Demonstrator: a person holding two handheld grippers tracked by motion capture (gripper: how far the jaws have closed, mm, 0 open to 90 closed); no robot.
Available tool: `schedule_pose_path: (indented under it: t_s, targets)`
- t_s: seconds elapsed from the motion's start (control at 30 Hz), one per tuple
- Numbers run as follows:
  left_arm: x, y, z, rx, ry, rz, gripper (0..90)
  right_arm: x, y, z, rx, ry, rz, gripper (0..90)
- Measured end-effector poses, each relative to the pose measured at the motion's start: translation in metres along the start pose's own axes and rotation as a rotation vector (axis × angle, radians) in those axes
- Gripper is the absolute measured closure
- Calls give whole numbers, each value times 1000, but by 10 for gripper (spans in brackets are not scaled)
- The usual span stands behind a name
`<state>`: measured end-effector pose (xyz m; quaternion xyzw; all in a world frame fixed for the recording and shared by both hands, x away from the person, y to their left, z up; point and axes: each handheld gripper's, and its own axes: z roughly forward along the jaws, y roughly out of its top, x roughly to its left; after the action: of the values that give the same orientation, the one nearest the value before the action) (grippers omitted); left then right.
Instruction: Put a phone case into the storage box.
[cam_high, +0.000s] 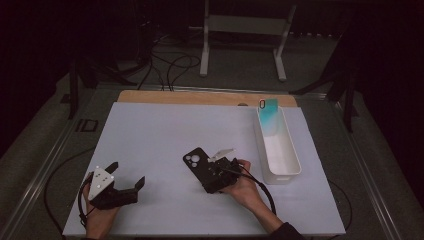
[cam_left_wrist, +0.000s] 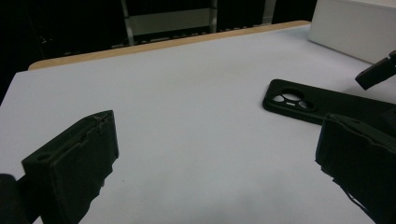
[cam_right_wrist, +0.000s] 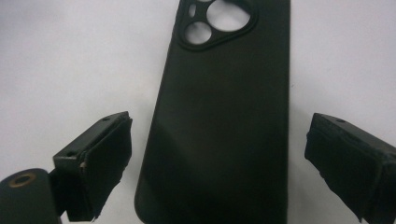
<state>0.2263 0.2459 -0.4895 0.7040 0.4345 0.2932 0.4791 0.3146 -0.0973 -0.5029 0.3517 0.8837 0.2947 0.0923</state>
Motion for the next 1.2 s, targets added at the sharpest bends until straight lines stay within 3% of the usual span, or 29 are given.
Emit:
schedule_pose_path:
  t_s: [0.13, 0.43, 0.83, 1.2]
  targets:
    - [0, 0, 0, 2, 1, 2, 0, 4, 0, 2, 18, -26, -29, 73]
    - [0, 0, 0, -1, 2, 0, 0, 4, -5, 13, 73, -22, -20, 74]
    - [-1, 0, 1, 7, 2, 3, 0, 5, -7, 12, 86, -33, -9, 90]
    - [-1, 0, 1, 14, -3, 2, 0, 5, -3, 10, 130, -37, -15, 139]
